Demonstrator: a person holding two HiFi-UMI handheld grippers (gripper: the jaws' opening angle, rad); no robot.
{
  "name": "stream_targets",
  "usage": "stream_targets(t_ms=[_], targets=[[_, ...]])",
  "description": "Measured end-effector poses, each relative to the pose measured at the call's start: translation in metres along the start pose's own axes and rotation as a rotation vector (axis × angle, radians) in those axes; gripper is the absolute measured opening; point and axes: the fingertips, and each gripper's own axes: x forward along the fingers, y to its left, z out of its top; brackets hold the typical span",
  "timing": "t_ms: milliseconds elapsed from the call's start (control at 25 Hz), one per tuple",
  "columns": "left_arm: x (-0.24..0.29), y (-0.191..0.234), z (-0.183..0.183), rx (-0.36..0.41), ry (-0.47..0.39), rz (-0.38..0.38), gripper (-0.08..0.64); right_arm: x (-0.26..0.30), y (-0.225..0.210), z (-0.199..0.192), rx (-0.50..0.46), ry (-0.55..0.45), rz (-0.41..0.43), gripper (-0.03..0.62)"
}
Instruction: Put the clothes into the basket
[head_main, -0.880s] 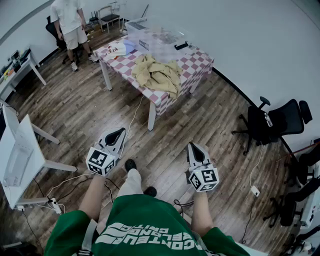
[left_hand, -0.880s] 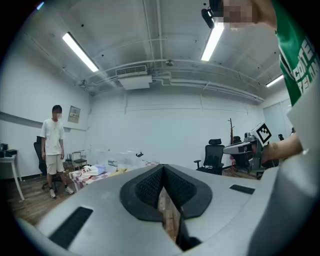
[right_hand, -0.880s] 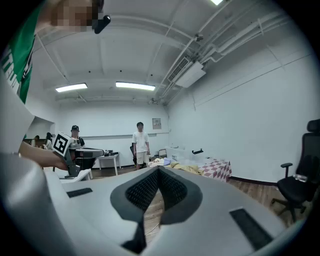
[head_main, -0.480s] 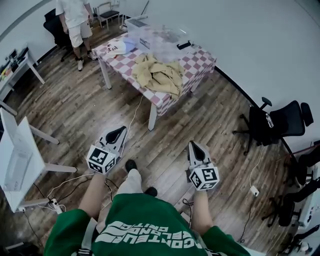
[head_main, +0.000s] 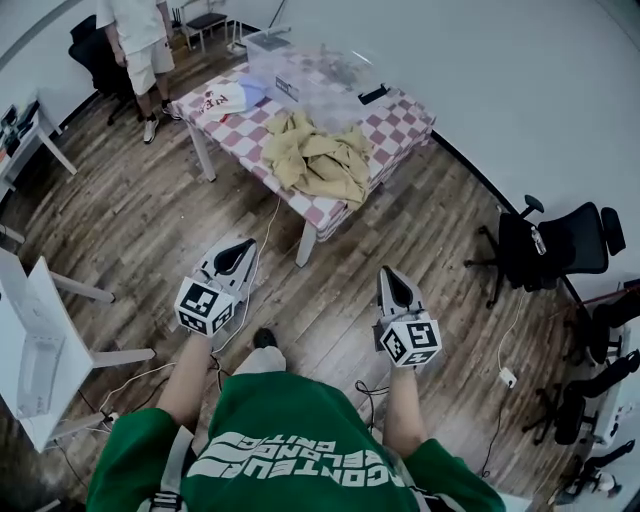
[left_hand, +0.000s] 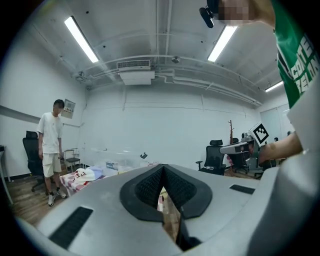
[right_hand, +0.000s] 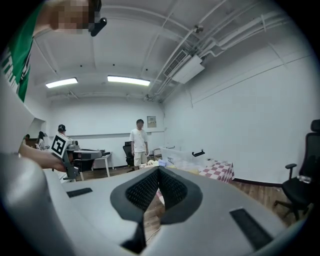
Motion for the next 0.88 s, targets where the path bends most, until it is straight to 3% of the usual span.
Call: stream_targets(t_ms=[440,880], targets=[[0.042,0.083,-0.011,0.008,0.038,-0.063,0.003,0.098,0.009,0.01,0.015,0.022,-0.037,0.002],[0.113,0.169,-0.021,0.015,0.06,-0.068,0.003,0.214,-0.03,0.015,0.035,0.032,-0.048,0.002]])
